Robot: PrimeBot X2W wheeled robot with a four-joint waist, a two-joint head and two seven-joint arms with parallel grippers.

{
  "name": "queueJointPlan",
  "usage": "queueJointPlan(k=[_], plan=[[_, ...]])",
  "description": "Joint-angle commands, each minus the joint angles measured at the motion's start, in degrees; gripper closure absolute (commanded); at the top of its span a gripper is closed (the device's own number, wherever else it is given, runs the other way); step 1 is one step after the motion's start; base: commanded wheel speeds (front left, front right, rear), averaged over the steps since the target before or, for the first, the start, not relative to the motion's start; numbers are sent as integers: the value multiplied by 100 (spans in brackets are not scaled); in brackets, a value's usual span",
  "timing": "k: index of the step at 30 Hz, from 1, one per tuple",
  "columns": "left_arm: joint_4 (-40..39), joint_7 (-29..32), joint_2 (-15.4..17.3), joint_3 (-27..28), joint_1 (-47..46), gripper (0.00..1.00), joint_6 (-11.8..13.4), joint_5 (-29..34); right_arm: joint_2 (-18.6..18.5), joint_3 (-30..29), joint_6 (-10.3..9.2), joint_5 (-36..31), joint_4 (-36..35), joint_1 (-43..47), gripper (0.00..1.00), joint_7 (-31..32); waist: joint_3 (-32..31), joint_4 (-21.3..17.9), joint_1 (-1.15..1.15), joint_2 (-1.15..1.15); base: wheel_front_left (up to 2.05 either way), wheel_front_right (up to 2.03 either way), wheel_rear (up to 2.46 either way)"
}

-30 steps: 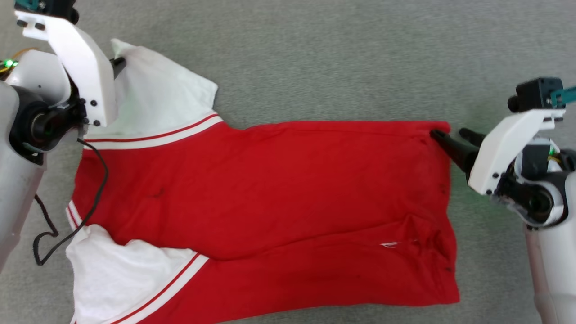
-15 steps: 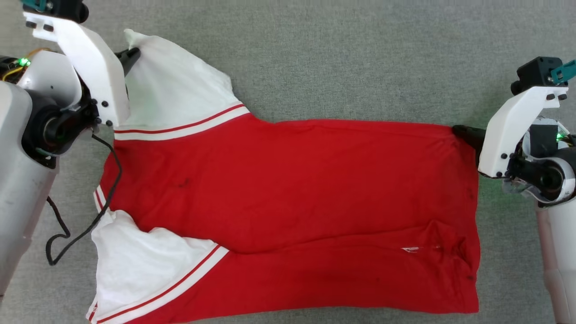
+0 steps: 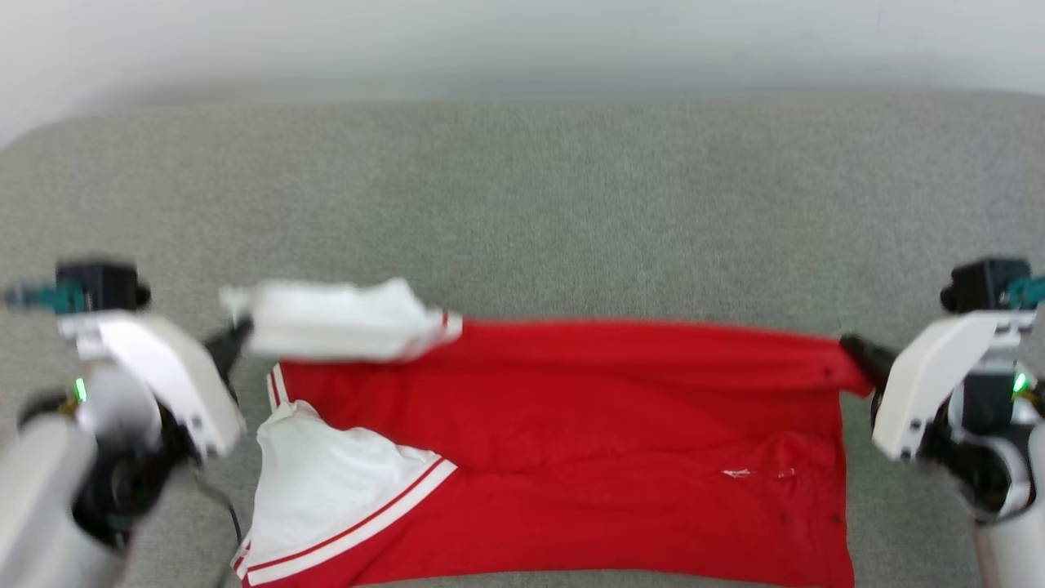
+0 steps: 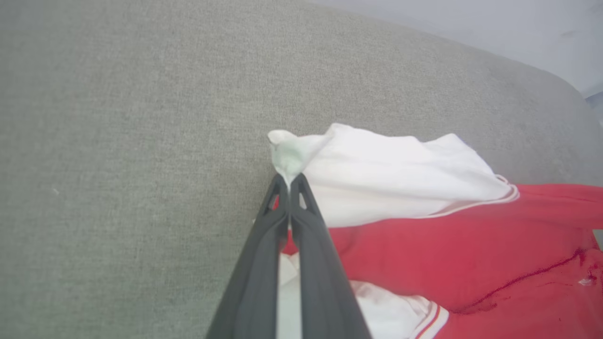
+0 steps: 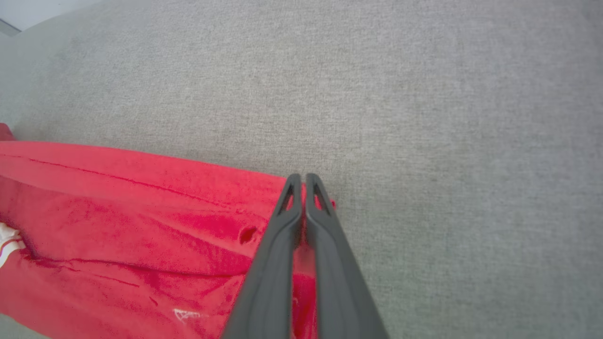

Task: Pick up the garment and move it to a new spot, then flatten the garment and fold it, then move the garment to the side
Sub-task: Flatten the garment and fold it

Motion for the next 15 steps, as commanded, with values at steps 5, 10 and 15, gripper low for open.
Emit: queueJointPlan(k=[5,10,15], plan=[[-192,-313,-167,120,1412,100,298,-446,115,-61,-2,132,-62,859,100,-286,-389,56,0,0,0,0,0],[-74,-454,-384,97,2115,98,359,-702,183,-69,-2,175,70,1379,51,-515,-500,50,0,0,0,0,0],[41,-619,-621,10,2297,0,405,-684,289,37,-2,288,169,1670,0,-694,-566,44,0,0,0,0,0]])
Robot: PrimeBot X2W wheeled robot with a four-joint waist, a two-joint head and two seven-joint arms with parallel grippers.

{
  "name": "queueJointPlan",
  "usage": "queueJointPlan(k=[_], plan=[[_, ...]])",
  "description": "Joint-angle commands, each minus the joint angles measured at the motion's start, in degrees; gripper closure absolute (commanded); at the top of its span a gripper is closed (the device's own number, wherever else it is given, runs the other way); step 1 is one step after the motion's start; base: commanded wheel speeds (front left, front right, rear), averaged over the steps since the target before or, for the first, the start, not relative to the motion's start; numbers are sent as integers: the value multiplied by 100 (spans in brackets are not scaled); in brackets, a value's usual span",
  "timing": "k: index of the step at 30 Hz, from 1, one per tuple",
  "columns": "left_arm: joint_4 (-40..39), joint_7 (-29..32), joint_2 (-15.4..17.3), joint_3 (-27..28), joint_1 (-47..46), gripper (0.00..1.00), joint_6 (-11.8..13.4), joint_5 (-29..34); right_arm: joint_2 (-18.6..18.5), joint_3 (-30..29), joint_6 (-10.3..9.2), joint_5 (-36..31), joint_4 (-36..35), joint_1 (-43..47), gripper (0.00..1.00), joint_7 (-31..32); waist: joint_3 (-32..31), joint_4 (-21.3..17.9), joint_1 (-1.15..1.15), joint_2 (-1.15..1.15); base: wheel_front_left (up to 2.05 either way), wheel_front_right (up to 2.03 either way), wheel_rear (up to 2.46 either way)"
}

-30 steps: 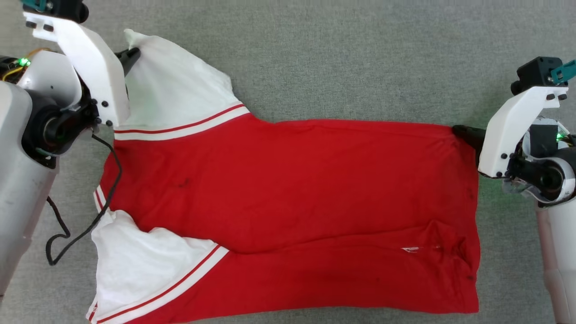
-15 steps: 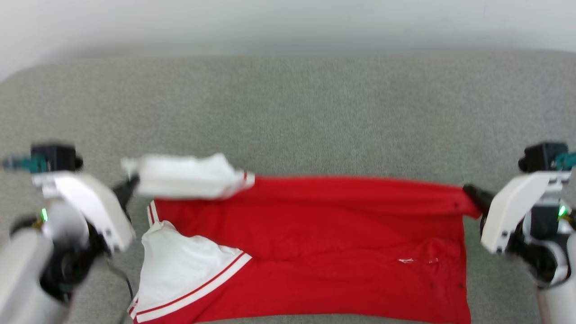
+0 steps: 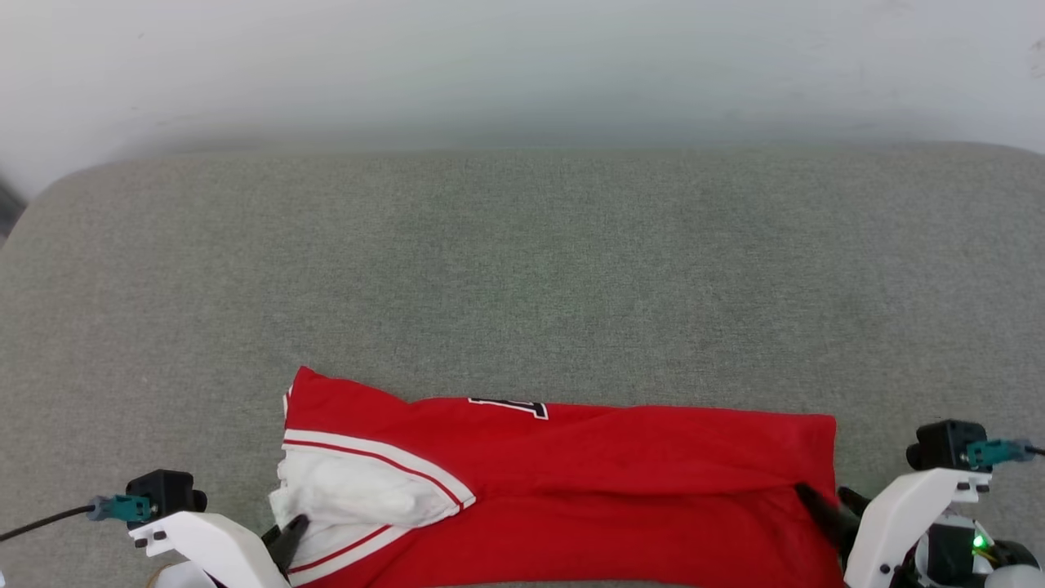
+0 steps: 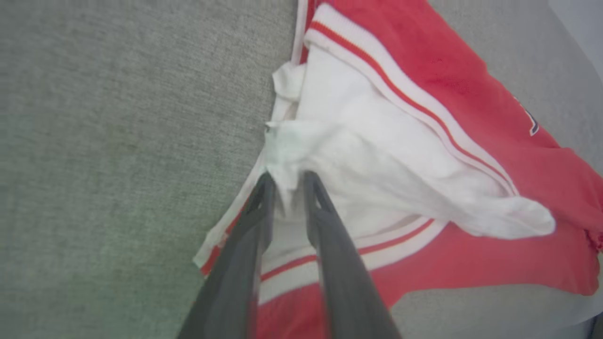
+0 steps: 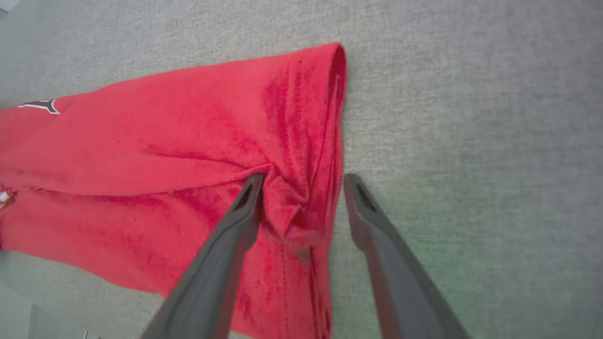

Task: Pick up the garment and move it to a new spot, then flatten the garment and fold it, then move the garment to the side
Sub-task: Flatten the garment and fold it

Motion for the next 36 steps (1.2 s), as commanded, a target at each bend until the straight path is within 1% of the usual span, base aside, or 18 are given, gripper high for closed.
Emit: queueJointPlan(k=[1,2,4,7,10,13,14,15,19,22,25,29,36], plan=[[58,-123,-49,-4,44,0,32,81,5,23,-2,5,-4,107,0,-75,-34,-9,1,0,0,0,0],[91,-230,-90,-26,47,0,13,146,15,42,-2,10,-26,165,0,-110,-55,-20,1,0,0,0,0],[130,-497,-189,34,-29,0,63,233,16,42,-2,24,-139,258,0,-197,-107,-38,1,0,0,0,0],[51,-884,-220,93,-158,0,122,464,-60,6,-2,6,-436,383,0,-248,-226,-86,1,0,0,0,0],[-119,-1269,-194,144,-219,0,207,732,-128,-144,-2,-24,-795,443,0,-164,-333,-155,1,0,0,0,0],[-308,-1634,-156,156,-302,0,307,1051,-125,-416,-2,-62,-1104,420,0,111,-426,-196,1,0,0,0,0],[-388,-1757,-198,168,-332,0,326,1103,-113,-522,-1,-69,-1181,396,0,224,-461,-198,1,0,0,0,0],[-463,-1891,-248,175,-342,0,326,1179,-109,-640,-2,-97,-1242,374,0,340,-492,-191,1,0,0,0,0],[-634,-2417,-220,87,-436,0,406,1680,-62,-1017,-1,-198,-1409,282,0,918,-578,-111,1,0,0,0,0],[-771,-2727,-256,9,-519,0,461,2019,-9,-1205,-2,-267,-1443,232,0,1324,-578,-2,1,0,0,0,0],[-947,-2884,-302,-11,-579,0,507,2289,55,-1329,-2,-348,-1395,158,0,1596,-506,150,1,0,0,0,0],[-1207,-2989,-334,-39,-729,0,530,2692,168,-1390,-2,-394,-1214,32,0,1791,-291,365,1,0,0,0,0],[-1548,-3032,-448,-67,-868,0,492,3009,375,-1299,-2,-375,-629,-118,0,1969,77,615,1,0,0,0,0]])
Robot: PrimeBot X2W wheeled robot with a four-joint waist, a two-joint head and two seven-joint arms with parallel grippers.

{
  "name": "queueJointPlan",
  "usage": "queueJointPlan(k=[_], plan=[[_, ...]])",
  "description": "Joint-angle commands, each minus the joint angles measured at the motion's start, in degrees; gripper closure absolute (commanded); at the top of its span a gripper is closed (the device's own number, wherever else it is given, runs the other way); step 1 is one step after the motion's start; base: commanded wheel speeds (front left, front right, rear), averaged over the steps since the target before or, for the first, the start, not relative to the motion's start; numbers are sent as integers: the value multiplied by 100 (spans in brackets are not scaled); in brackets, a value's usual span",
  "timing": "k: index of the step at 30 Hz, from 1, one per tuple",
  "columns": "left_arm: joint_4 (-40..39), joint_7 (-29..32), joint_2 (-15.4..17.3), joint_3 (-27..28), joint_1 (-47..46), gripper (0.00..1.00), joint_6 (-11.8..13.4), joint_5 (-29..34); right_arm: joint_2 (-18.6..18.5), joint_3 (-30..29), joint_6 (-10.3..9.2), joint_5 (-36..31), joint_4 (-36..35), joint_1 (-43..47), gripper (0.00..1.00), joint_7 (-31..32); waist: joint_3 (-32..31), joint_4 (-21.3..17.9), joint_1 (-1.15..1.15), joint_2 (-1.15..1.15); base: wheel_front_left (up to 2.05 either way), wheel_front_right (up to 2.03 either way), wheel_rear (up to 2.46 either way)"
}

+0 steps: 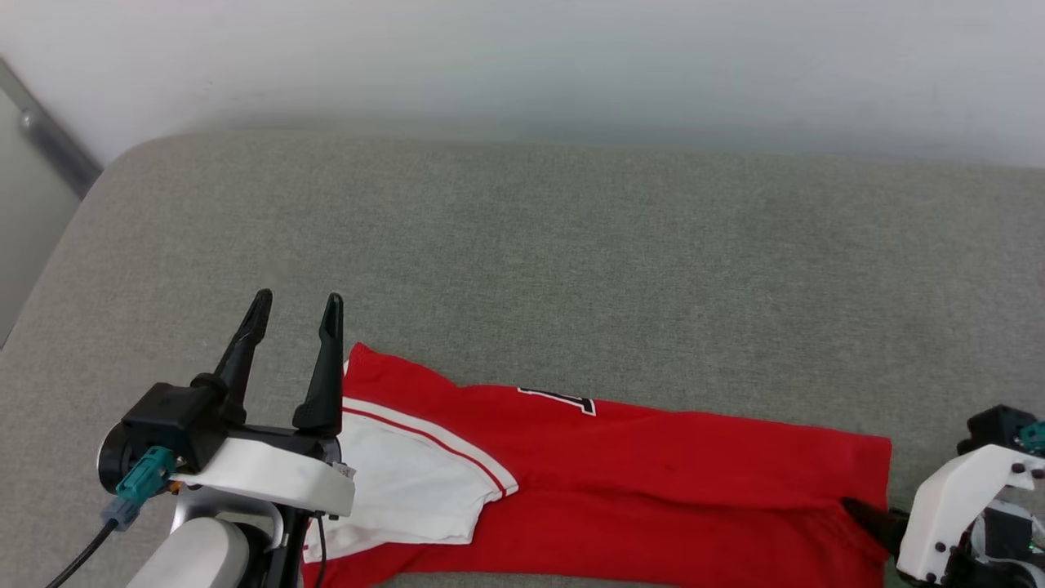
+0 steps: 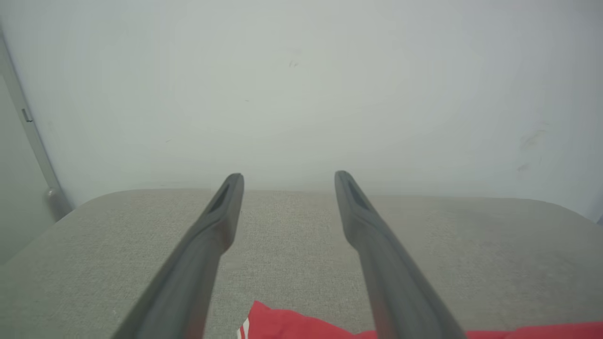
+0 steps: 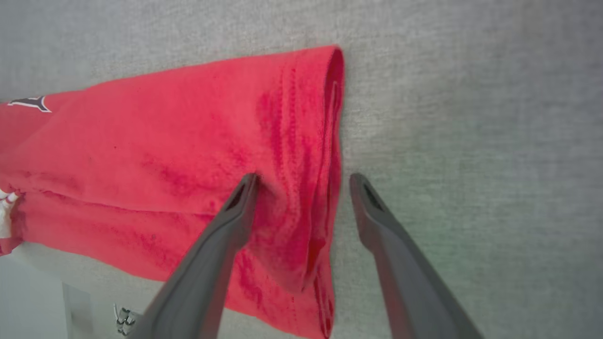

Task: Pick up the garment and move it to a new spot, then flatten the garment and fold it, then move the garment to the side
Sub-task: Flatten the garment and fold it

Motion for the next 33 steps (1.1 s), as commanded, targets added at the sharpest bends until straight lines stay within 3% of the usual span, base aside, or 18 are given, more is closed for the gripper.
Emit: queueJointPlan(k=[1,8,9,10,23,28,33], plan=[[-49,-22,-16,-6,-76,0,-13,67,48,46,-2,26,155,-73,0,71,139,105,0,0,0,0,0],[-45,-34,-36,-4,-96,0,-49,173,268,316,-1,287,952,-2,0,263,194,108,0,0,0,0,0],[-33,-32,-39,-7,-99,0,-52,174,269,400,-1,328,1020,-17,57,291,188,104,0,0,0,0,0],[-21,-33,-36,-14,-99,0,-59,182,282,427,-1,406,1062,-57,100,231,179,95,0,0,0,0,0],[74,124,57,-102,171,0,136,239,-445,805,-2,742,905,-390,100,-388,-305,-130,0,0,0,0,0],[35,179,117,-133,283,0,207,270,-730,491,-2,726,978,-348,100,-444,-425,-251,0,0,0,0,0],[10,212,108,-141,383,0,265,232,-929,-272,-2,529,1036,-245,100,-469,-456,-325,0,0,0,0,0]])
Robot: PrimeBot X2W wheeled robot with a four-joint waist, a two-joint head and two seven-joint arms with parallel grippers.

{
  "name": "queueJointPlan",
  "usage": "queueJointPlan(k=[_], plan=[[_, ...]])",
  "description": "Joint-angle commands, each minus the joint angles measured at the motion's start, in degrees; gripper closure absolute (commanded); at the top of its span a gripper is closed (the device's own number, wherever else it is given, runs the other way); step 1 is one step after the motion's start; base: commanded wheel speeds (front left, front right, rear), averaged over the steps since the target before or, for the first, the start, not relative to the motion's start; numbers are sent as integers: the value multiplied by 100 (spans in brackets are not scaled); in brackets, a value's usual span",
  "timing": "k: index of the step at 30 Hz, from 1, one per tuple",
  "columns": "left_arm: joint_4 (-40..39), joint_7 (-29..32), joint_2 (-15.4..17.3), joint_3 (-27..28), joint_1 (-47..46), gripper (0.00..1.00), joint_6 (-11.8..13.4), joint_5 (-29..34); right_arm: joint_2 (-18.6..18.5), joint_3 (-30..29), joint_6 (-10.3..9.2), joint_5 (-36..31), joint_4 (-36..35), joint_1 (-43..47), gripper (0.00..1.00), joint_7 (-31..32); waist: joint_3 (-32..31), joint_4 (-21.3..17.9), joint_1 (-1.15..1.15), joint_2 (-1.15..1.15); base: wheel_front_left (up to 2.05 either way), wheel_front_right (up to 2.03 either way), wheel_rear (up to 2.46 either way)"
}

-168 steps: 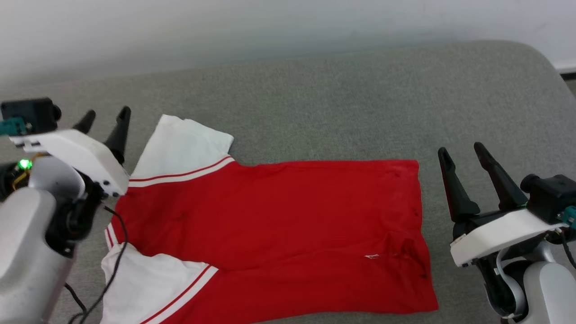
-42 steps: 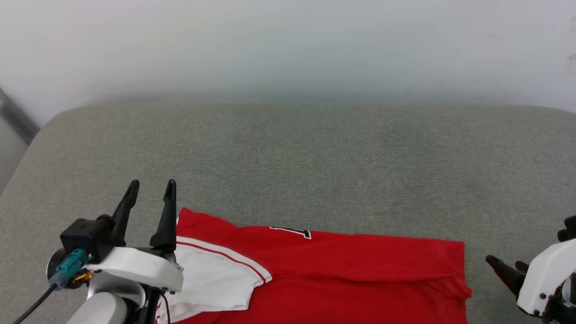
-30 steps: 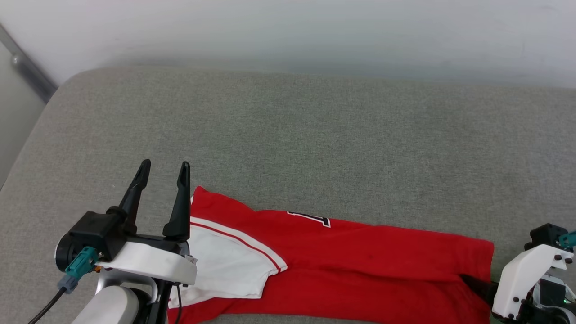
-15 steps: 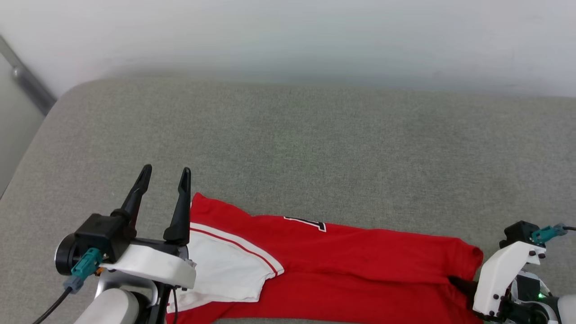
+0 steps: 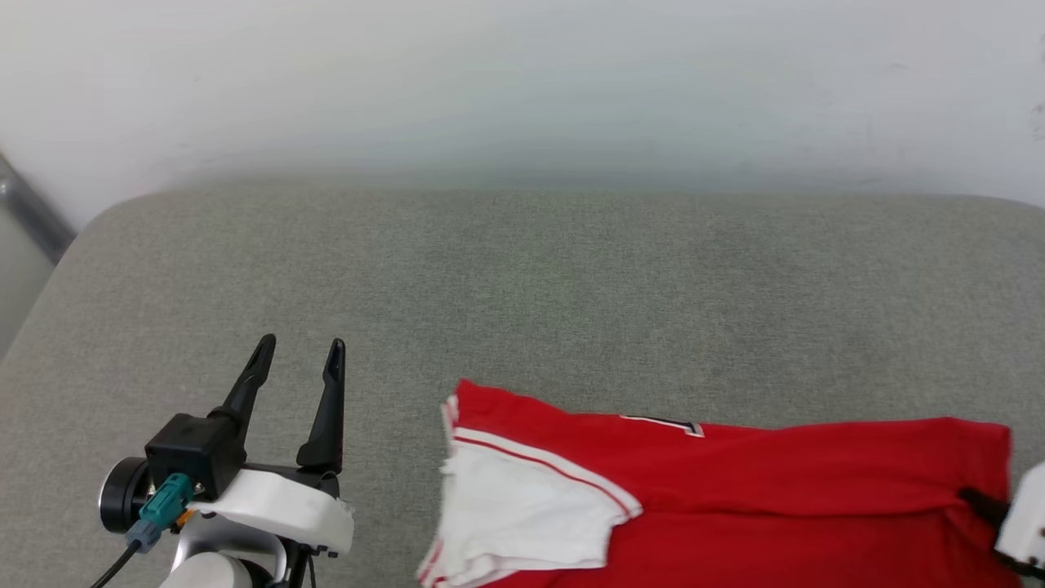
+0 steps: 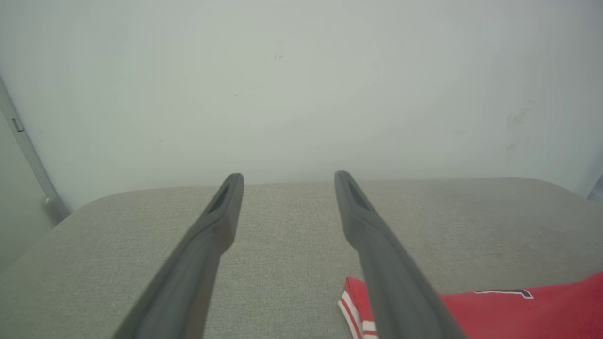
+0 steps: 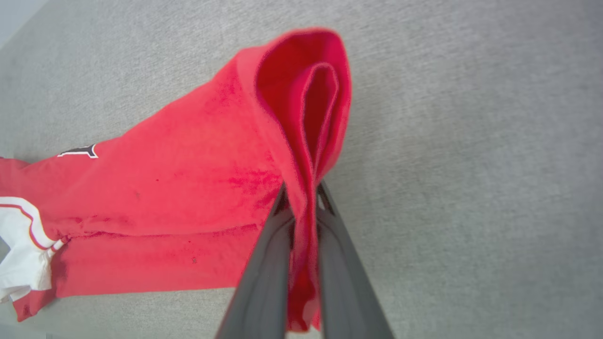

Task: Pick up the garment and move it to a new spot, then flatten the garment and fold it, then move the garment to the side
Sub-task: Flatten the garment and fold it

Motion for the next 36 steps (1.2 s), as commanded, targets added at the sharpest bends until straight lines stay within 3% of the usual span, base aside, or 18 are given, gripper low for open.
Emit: queueJointPlan(k=[1,8,13,18,22,28,33,36], plan=[[3,-2,0,8,69,0,41,9,-67,-325,-2,-135,-5,62,100,-2,-12,-38,0,0,0,0,0],[23,-9,-2,-19,155,0,68,-5,279,-1091,-2,-135,-122,-68,100,369,-81,-105,0,0,0,0,0],[40,36,-24,-80,167,0,59,-25,1009,-1386,-1,683,-251,-112,100,1283,-181,-72,0,0,0,0,0],[58,75,-53,-137,115,0,32,-34,1297,-1490,-1,1756,-190,-169,100,2070,-196,48,0,0,0,0,0],[82,107,-60,-176,42,0,5,-19,1306,-919,-2,2896,384,-318,100,2028,-178,181,0,0,0,0,0],[131,129,-94,-239,-98,0,-31,7,1307,457,-1,4066,945,-612,100,1211,-77,407,0,0,0,0,0],[187,117,-172,-310,-223,0,-86,16,1304,1663,-2,4641,1239,-853,100,464,18,632,0,0,0,0,0],[241,86,-208,-317,-278,0,-111,17,1303,2189,-1,4625,1327,-996,100,1,94,734,0,0,0,0,0]])
